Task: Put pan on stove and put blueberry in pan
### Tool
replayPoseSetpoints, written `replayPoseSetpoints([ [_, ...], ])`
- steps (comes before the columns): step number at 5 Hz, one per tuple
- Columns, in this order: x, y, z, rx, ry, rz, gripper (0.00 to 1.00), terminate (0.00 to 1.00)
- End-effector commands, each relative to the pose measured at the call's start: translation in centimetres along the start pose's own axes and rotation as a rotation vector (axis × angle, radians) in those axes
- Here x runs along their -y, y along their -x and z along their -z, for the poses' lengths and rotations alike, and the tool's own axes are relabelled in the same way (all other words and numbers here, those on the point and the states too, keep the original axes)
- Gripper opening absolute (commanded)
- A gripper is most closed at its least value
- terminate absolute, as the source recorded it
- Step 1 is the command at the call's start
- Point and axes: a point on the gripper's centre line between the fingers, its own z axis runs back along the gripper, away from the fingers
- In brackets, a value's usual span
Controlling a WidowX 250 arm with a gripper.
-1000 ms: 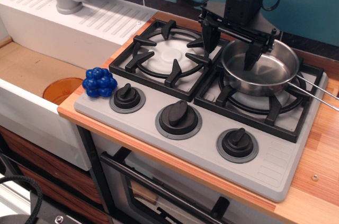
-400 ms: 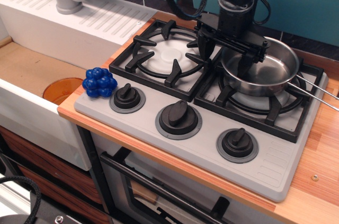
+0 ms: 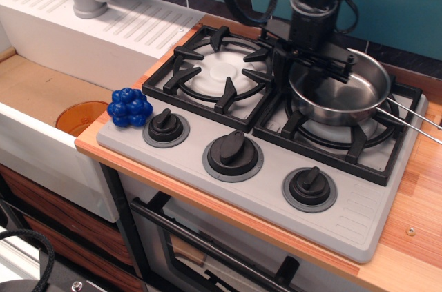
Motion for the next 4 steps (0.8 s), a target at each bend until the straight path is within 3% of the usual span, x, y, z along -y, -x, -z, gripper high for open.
replayPoseSetpoints([
  [1, -0.5, -1.0, -3.6, 0.004, 0.030, 0.009, 0.00, 0.00],
  [4, -1.1, 0.4, -11.0, -0.083, -0.046, -0.015, 0.00, 0.00],
])
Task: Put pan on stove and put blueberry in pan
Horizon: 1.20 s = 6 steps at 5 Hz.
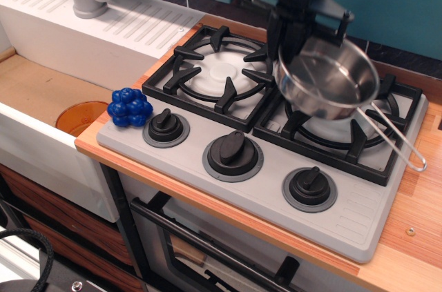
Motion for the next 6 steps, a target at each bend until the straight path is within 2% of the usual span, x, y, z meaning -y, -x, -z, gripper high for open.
replayPoseSetpoints([
  [1, -2.6, 0.3, -6.2, 0.072, -0.033, 0.019, 0.00, 0.00],
  [3, -7.4, -1.1, -6.9, 0.067, -0.038, 0.097, 0.00, 0.00],
  [5, -11.9, -3.0, -5.4, 0.085, -0.008, 0.165, 0.00, 0.00],
  [6, -13.0, -3.4, -4.1, 0.078, -0.005, 0.159, 0.00, 0.00],
])
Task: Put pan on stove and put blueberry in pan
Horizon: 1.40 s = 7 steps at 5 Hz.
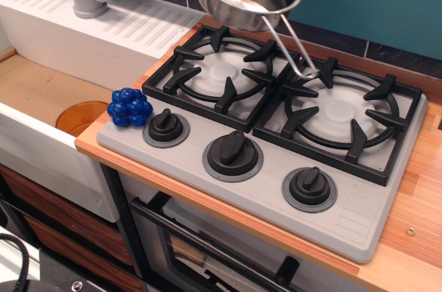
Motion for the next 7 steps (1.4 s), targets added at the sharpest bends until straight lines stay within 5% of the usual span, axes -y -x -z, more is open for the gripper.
replayPoseSetpoints([
  [1, -1.9, -0.2, 0.8, 0.057, -0.010, -0.042, 0.00, 0.00],
  [5, -1.0, 0.6, 5.5, 0.109, 0.044, -0.076, 0.00, 0.00],
  [6, -1.4, 0.6, 5.4, 0.122, 0.042, -0.062, 1.00, 0.00],
  [7, -1.7, 0.5, 4.5, 0.118, 0.050, -0.038, 1.00, 0.00],
])
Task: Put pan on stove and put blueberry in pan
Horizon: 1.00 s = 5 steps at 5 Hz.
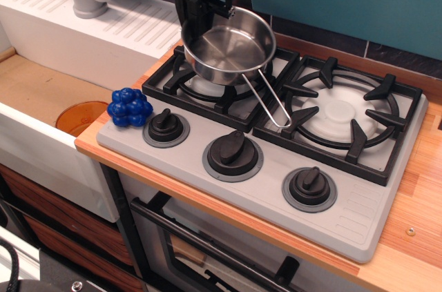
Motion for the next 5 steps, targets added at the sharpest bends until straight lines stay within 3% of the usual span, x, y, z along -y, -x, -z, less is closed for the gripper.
replayPoseSetpoints([
  [1, -0.5, -1.4, -3.1, 0.036, -0.012, 0.021, 1.00, 0.00],
  [3, 0.7, -1.4, -4.2, 0.023, -0.015, 0.006, 1.00, 0.00],
  [4, 1.7, -0.9, -6.3, 0.004, -0.075, 0.014, 1.00, 0.00],
  [5, 1.7, -0.9, -6.3, 0.004, -0.075, 0.014, 1.00, 0.00],
])
